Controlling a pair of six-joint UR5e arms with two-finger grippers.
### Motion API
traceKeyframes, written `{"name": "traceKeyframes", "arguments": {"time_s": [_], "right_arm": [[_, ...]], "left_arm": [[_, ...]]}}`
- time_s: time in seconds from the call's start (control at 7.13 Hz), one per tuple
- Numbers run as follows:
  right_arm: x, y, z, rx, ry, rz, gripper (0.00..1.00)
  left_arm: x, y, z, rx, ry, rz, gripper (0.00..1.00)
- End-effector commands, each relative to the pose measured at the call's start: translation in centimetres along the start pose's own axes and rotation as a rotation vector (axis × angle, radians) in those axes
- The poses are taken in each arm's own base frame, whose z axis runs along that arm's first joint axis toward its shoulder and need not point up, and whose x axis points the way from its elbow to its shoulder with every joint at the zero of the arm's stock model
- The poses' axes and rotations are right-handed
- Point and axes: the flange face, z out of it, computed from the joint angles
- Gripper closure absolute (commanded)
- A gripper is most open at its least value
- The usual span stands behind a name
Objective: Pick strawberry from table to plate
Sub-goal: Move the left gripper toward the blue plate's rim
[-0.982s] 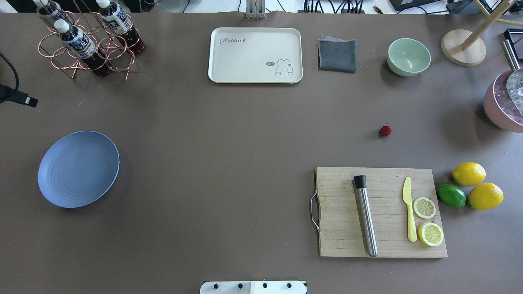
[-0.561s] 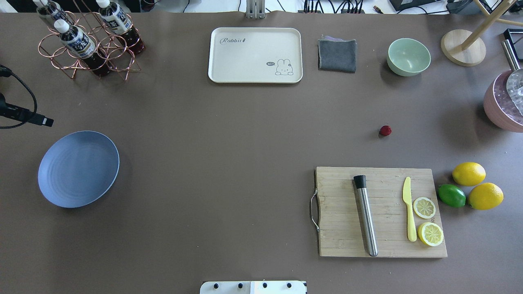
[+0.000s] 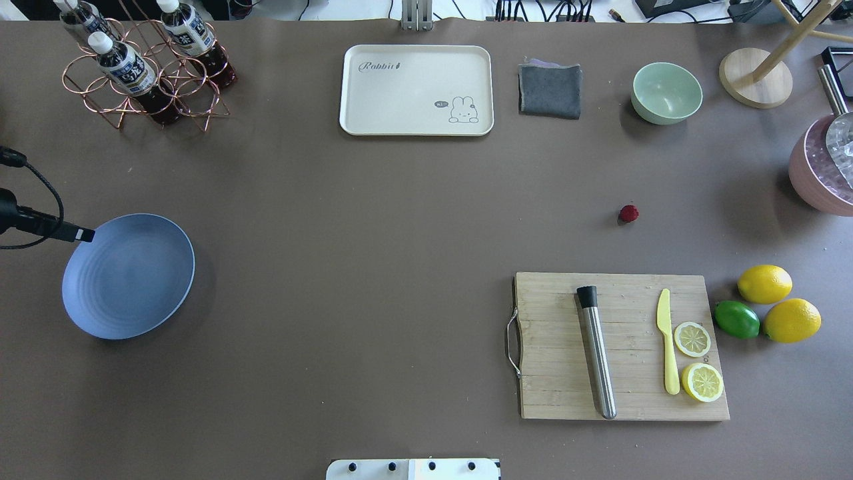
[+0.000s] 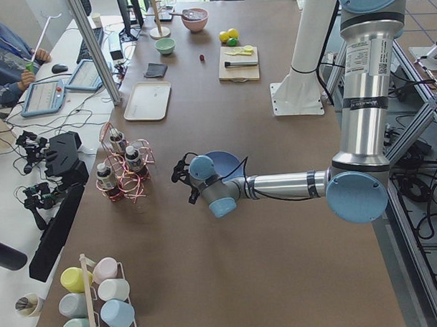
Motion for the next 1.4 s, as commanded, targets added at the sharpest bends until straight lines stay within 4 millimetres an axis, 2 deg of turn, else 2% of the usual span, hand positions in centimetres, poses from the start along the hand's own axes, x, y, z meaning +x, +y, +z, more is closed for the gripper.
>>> {"name": "traceKeyframes", "arguments": {"time_s": [0.0,0.14,0.56,0.84,1.12,1.26], "right_arm": [[0.0,-0.1,0.1,-0.001,-0.001,0.000,0.00],[0.0,-0.1,0.1,-0.001,0.000,0.000,0.00],[0.0,-0.1,0.2,-0.003,0.000,0.000,0.00],[0.0,-0.1,0.2,-0.003,0.000,0.000,0.00],[0.0,-0.1,0.2,-0.003,0.000,0.000,0.00],[0.0,-0.1,0.2,-0.004,-0.001,0.000,0.00]], "left_arm": [[-0.1,1.3,0.0,-0.001,0.012,0.012,0.16],[0.1,2.2,0.2,-0.003,0.023,0.025,0.26],[1.0,2.9,0.9,-0.012,0.042,0.049,0.27],[1.1,3.0,1.0,-0.015,0.043,0.052,0.32],[1.4,3.1,1.3,-0.021,0.048,0.057,0.85],[1.5,3.1,1.2,-0.019,0.049,0.057,1.00]]}}
